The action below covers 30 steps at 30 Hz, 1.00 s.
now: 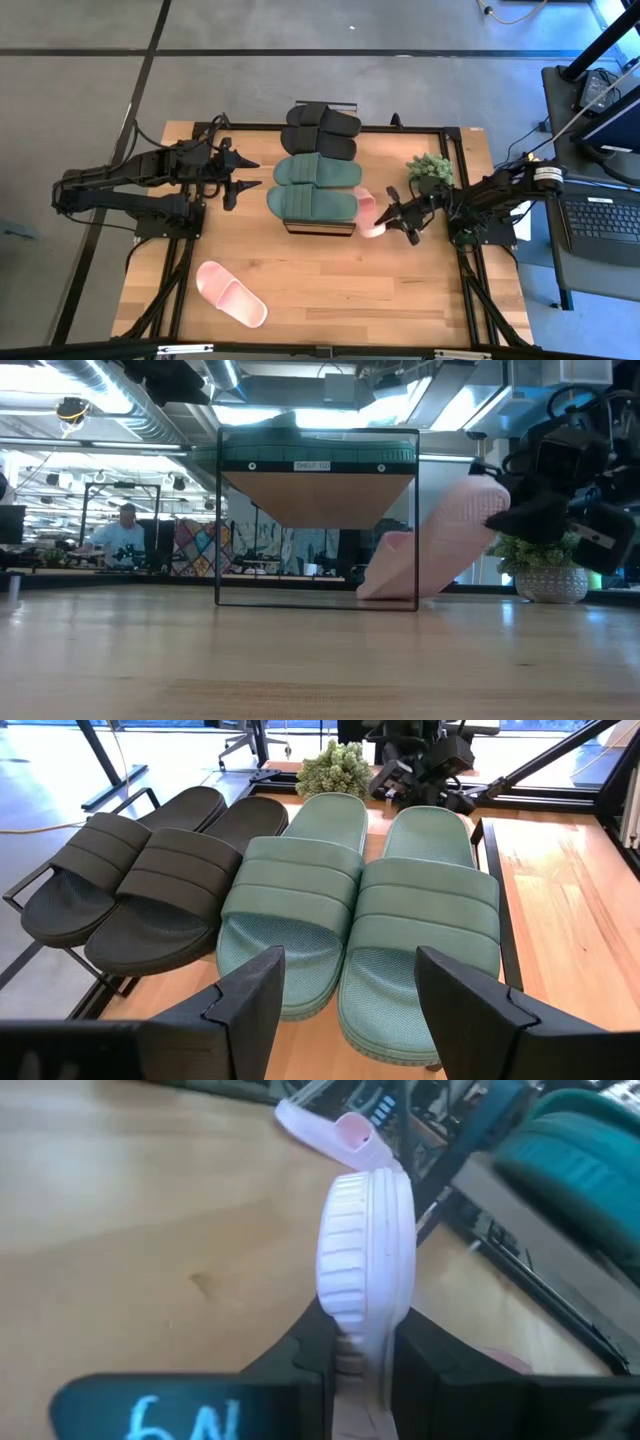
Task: Pick and place slides into the shelf
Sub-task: Put the top pink slipper under the shelf
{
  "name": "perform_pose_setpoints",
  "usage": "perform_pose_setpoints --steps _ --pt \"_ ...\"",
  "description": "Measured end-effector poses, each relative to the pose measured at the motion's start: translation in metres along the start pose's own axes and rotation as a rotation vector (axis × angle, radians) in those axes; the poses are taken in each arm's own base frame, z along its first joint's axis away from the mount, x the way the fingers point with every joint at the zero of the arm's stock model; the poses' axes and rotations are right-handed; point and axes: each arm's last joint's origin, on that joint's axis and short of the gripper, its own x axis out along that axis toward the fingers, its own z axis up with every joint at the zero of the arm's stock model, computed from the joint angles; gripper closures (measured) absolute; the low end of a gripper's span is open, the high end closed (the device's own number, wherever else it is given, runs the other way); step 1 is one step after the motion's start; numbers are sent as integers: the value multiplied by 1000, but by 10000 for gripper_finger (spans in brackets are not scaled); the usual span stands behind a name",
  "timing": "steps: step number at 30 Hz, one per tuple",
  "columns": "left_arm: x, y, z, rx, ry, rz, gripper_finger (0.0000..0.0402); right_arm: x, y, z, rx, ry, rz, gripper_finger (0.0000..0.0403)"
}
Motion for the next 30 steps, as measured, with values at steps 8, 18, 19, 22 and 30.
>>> perform_pose_setpoints --steps 8,18,19,22,30 --pt "0 0 0 -7 0 0 186 1 -7 -16 -32 50 -3 342" --pt "0 1 0 -7 -1 27 186 -7 -14 -23 -81 -77 63 344" --pt "0 1 0 -7 -1 29 186 -6 -16 -24 -85 -82 64 344" --pt "0 1 0 -7 -4 41 186 -2 -18 -27 -118 -111 102 344" --pt "0 1 0 -9 -3 45 186 19 -27 -51 -157 -164 195 344"
